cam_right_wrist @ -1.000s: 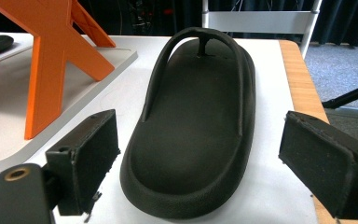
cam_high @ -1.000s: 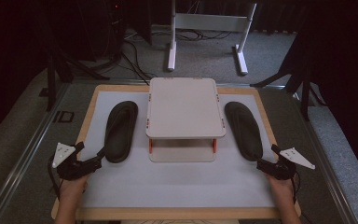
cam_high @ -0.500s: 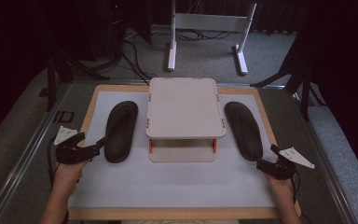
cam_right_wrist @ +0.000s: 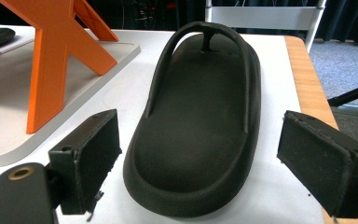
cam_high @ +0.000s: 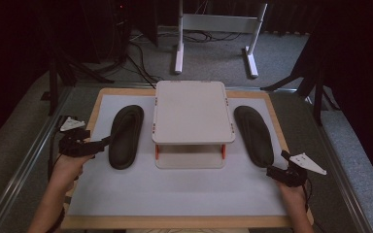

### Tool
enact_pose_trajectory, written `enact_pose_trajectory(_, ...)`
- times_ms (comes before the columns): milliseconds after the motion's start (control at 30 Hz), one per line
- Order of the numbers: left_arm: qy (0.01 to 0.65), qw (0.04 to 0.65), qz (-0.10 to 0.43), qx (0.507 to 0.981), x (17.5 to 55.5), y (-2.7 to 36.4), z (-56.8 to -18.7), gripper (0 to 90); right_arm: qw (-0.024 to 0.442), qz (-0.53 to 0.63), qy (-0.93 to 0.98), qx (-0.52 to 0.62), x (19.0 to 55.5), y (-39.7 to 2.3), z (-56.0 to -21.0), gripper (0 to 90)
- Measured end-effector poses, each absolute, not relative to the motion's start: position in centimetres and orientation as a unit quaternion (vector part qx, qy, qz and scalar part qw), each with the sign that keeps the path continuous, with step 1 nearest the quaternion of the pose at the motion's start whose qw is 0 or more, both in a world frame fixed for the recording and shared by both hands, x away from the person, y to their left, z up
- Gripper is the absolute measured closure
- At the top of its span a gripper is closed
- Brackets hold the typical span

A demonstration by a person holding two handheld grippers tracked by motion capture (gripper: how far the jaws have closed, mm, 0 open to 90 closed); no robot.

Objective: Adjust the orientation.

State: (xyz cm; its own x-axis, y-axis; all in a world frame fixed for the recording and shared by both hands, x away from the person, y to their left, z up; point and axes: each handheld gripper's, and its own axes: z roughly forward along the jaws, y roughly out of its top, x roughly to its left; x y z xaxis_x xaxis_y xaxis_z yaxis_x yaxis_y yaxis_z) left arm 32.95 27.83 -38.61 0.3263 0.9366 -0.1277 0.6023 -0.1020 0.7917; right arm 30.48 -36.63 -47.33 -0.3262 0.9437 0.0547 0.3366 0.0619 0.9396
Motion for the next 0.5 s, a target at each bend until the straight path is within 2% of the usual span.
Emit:
enact_pose_trajectory(167,0.539,0.383,0.203,0.723,33.7,27.7,-38.3,14.7,0.314,0.482,0.657,0.487,30.5,-36.7,-47.3,12.3)
enact_pose_trajectory(300,0.524,0.348,0.177,0.757,35.5,26.8,-37.8,16.0,0.311,0.482,0.659,0.487,30.6,-36.6,-47.4,12.9)
enact_pose_trajectory(500,0.513,0.318,0.157,0.781,37.4,26.1,-37.5,18.4,0.31,0.482,0.66,0.485,30.6,-36.6,-47.4,12.9)
